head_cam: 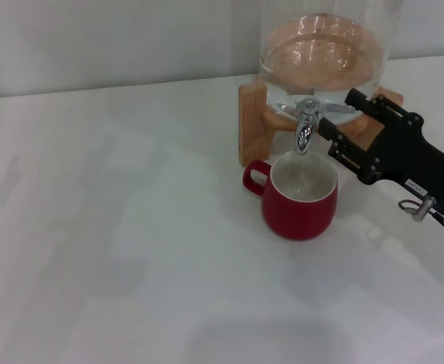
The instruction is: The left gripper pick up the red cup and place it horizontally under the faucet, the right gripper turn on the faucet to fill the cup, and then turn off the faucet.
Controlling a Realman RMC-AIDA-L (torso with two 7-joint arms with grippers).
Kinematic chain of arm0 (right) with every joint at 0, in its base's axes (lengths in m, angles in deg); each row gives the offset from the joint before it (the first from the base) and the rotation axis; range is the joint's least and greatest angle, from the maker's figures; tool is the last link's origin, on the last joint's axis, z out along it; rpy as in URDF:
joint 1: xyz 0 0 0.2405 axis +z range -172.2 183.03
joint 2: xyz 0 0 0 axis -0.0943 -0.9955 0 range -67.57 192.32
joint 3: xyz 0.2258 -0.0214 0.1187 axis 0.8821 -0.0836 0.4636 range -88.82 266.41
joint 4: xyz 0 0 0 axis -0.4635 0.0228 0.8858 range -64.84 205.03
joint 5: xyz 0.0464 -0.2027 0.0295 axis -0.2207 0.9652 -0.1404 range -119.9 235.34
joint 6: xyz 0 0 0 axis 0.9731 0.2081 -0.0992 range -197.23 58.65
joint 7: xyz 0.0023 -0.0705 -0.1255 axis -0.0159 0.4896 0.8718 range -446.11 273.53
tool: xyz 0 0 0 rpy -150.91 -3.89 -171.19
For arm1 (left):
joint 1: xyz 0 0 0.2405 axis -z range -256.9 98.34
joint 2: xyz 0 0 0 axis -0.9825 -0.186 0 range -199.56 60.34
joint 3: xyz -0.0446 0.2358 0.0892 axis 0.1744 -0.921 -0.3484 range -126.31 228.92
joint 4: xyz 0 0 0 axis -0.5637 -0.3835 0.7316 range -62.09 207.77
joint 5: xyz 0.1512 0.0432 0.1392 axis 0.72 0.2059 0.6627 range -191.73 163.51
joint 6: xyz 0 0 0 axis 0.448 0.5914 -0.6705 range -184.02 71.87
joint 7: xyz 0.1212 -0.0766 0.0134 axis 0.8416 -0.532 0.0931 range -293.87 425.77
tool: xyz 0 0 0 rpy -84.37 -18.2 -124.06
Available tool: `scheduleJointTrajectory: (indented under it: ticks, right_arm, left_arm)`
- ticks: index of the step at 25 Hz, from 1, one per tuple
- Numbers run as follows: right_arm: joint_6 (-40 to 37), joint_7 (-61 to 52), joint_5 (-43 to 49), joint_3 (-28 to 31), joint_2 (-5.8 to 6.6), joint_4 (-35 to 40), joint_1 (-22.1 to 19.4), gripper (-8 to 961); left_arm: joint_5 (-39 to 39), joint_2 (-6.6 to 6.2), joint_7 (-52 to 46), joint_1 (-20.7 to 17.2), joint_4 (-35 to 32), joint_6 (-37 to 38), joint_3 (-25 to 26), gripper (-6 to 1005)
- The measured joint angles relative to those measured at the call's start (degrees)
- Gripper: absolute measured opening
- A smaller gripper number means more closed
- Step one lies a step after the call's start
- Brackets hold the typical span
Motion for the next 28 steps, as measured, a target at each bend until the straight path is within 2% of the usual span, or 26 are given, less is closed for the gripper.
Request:
scheduleJointTrajectory:
  ticks: [28]
  right_arm:
    - [2.5, 0.0, 0.1, -4.8, 0.14, -0.1, -0.6, 616]
  left_arm:
    - [-0.2, -0.05, -0.3, 0.4, -0.1, -0.6, 1.3, 884]
